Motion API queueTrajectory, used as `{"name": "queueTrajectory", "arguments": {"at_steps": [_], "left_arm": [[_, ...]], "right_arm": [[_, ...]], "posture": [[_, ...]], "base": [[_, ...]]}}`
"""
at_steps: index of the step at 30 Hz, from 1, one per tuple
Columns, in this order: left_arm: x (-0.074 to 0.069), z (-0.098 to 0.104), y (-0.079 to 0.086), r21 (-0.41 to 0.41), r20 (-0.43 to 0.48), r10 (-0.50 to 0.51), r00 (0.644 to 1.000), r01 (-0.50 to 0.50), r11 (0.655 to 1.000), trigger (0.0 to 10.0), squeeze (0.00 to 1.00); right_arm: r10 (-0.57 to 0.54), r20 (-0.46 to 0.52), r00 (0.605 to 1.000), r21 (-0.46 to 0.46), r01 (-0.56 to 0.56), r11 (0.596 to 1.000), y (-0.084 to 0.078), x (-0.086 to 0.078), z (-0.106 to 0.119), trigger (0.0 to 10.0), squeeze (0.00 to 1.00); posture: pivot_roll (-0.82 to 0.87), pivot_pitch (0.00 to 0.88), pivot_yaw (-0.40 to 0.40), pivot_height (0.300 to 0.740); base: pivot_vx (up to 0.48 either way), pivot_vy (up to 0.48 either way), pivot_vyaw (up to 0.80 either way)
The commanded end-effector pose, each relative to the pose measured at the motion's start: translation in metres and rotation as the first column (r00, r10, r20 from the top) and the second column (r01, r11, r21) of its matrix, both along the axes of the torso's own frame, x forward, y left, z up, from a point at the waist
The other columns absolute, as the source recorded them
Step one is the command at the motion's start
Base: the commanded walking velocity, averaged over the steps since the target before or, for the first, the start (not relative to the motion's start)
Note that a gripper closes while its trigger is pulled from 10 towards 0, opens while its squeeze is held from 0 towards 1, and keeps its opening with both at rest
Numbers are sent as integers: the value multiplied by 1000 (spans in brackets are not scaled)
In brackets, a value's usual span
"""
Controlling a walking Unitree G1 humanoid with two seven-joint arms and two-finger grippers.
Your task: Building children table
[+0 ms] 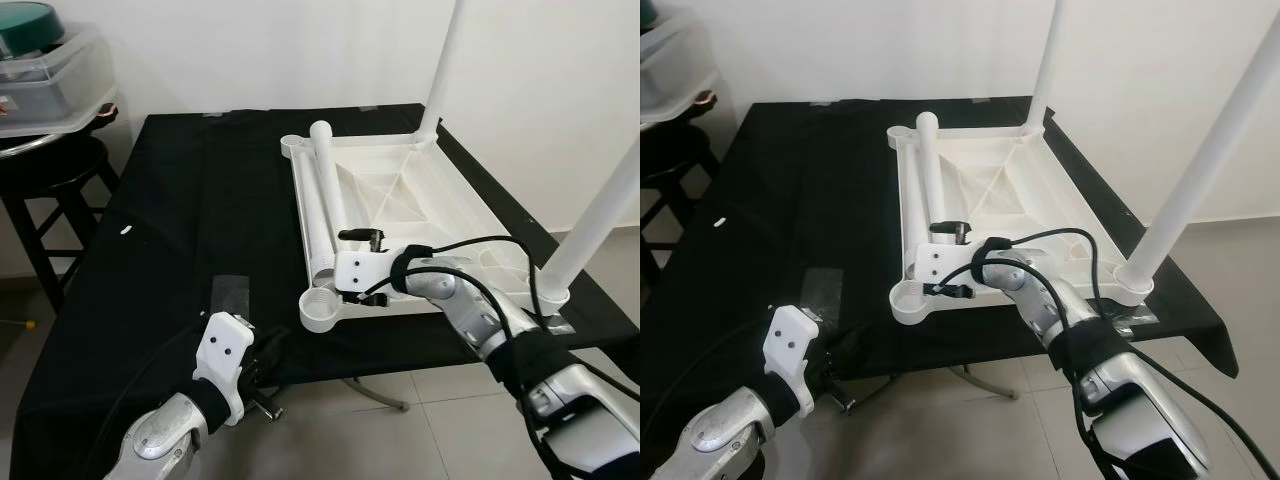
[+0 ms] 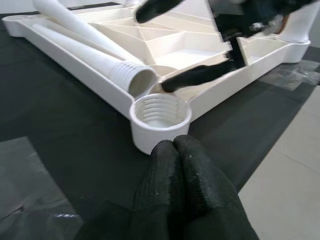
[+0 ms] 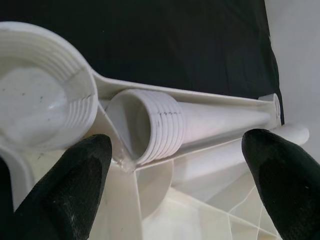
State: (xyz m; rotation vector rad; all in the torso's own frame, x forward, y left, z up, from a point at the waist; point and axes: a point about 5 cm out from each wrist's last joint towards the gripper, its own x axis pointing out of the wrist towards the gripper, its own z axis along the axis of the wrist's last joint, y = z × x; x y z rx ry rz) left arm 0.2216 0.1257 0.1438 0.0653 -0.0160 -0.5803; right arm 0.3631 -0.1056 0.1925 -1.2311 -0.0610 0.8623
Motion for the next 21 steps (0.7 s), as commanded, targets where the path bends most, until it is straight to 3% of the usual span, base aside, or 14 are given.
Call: {"name": "queueTrajectory", "arguments": {"at_steps": [1, 5, 16, 17, 21], "left_arm": [[-5, 1, 0, 1, -2, -22, 1000, 22, 1000, 0, 0], [-7, 2, 0, -2, -1, -24, 1000, 24, 1000, 0, 0], [-13, 5, -2, -5, -2, -13, 1000, 13, 1000, 0, 0], [-14, 5, -3, -1, -5, -6, 1000, 6, 1000, 10000, 0], [-15, 5, -3, 1, -8, 1, 1000, -1, 1000, 10000, 0]], "right_arm": [[14, 32, 999, 3, -14, 1000, 7, 3, 2, 10000, 0], [-17, 102, 995, 30, 14, 999, 14, 14, 13, 10000, 0], [-4, 114, 993, 38, 0, 999, 23, 22, 21, 10000, 0], [-14, 123, 992, 20, 12, 1000, 23, 24, 20, 10000, 0], [-53, 158, 986, -6, 55, 998, 22, 29, 20, 10000, 0]], "posture": [[21, 141, -43, 740], [26, 154, -44, 740], [29, 194, -63, 740], [30, 197, -65, 740], [29, 203, -70, 740]], "base": [[0, 0, 0], [0, 0, 0], [0, 0, 0], [0, 0, 0], [0, 0, 0]]}}
